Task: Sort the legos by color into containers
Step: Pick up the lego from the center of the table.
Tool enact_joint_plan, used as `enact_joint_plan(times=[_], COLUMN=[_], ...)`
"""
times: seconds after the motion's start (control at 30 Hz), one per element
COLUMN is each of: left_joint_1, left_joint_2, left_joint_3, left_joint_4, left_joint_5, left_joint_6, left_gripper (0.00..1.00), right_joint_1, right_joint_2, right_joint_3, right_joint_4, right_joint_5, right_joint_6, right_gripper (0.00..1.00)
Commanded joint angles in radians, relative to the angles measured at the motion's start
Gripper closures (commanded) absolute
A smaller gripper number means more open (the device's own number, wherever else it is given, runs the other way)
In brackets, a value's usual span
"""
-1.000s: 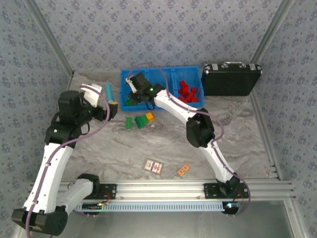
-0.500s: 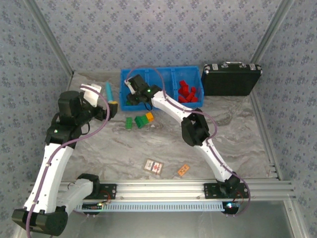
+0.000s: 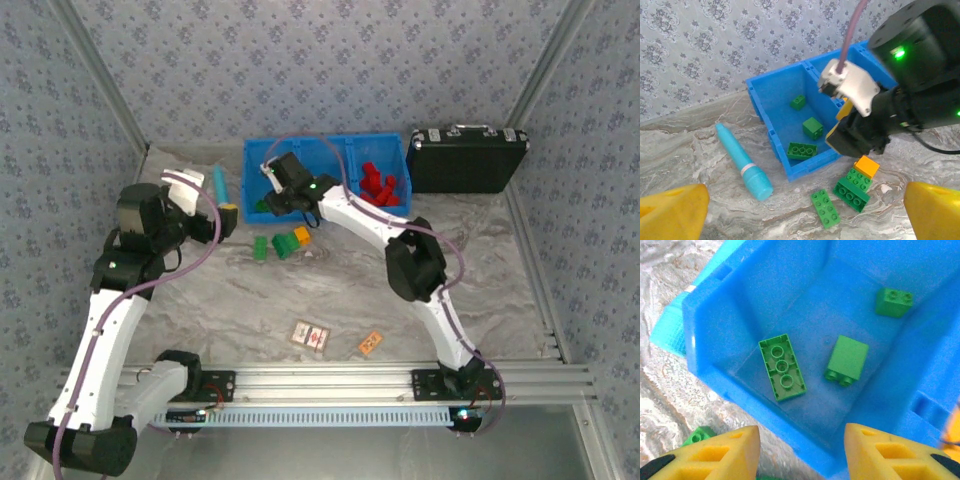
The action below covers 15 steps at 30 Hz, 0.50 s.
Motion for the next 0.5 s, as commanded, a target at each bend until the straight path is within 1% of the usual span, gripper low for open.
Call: enact_joint_plan(times=[0.0,0.23,0.47], left_joint_1=[0.009,0.007,0.009], left_joint_2=[-0.027,-0.04,-0.041], left_joint_3=[0.0,-0.002,-0.002], left_joint_4=[0.032,0.034,0.031], left_joint_5=[0.016,0.029,0.032], left_joint_6=[-0.015,-0.025,-0.029], left_gripper=[0.0,0.0,0.0], right_joint_1=[0.0,0.0,0.003], right_joint_2=[-0.134,-0.278,-0.334], right_joint_3=[-0.093,-0.32,-0.477], right_joint_4=[0.045,0.035,0.051], right_joint_5=[0.034,0.091,0.057], right_joint_6=[0.032,0.084,0.183], right_gripper=[0.51,0.52,0.52])
